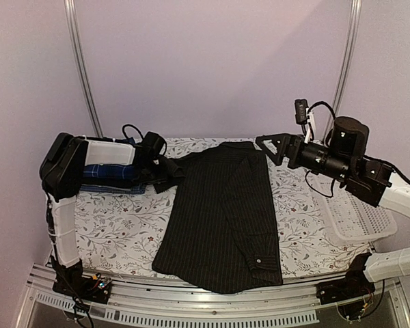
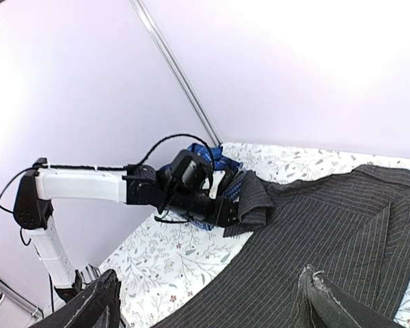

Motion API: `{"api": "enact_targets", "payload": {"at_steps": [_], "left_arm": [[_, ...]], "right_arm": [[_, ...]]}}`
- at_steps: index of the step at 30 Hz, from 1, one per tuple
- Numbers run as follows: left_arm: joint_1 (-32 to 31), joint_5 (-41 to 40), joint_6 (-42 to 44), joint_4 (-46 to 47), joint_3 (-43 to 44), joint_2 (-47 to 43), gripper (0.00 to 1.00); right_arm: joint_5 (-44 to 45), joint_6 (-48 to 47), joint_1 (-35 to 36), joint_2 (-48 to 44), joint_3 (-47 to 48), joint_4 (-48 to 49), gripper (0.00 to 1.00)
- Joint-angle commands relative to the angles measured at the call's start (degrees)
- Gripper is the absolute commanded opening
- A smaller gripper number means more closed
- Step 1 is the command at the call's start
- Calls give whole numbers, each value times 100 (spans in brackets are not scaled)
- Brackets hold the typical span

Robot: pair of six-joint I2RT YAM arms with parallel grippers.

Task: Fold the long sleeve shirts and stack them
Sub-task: Pick up the sleeve from the center of the board.

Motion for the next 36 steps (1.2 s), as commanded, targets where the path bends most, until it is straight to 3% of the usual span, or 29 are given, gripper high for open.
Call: {"api": "enact_targets", "payload": {"at_steps": [1,10,17,22,36], "left_arm": [[116,-364,10,-262,204,258,46],[195,114,125,-190,304,674,50],[194,305,214,56,-40,349,15],[195,224,327,105,-200,-157,0],[-110,299,556,-118,-404,-1787,0]], "right_arm": [[348,-246,-15,-243,226,-98,89],[513,-273,-16,-203,396,-342,99],[753,-392,-15,-152,547,-548,99],[670,-455,-15,-23,584,-643,99],[404,-642,-15,396,513,-796,99]]}}
